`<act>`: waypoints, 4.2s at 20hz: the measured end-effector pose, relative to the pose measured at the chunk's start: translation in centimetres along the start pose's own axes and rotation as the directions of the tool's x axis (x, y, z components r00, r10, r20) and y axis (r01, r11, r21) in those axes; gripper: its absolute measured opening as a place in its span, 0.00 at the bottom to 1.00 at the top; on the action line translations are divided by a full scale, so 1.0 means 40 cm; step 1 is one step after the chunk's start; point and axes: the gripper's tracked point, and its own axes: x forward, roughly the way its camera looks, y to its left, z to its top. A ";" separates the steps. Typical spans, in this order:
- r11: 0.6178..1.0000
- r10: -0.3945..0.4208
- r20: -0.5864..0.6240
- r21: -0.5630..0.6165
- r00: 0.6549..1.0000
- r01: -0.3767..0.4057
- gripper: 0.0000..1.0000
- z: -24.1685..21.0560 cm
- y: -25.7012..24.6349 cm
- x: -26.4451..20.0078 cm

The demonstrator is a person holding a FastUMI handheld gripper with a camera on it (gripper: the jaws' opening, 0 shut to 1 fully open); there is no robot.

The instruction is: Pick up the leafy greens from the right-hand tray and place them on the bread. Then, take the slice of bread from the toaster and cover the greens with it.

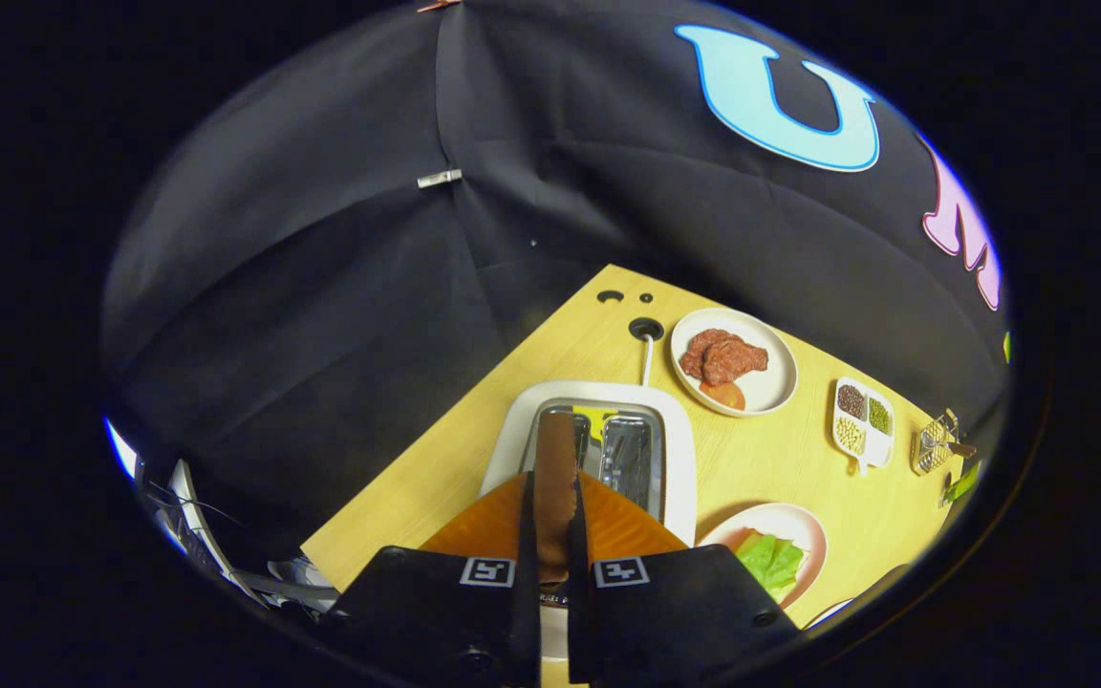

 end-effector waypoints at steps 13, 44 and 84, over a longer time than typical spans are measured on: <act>0.987 -0.019 0.241 0.157 0.970 -0.020 0.15 0.151 -0.184 -0.322; 0.723 -0.267 0.017 0.665 0.964 0.189 0.25 -0.446 -0.639 -0.035; 0.974 -0.226 0.315 0.079 0.922 0.212 0.96 -0.225 -0.677 -0.665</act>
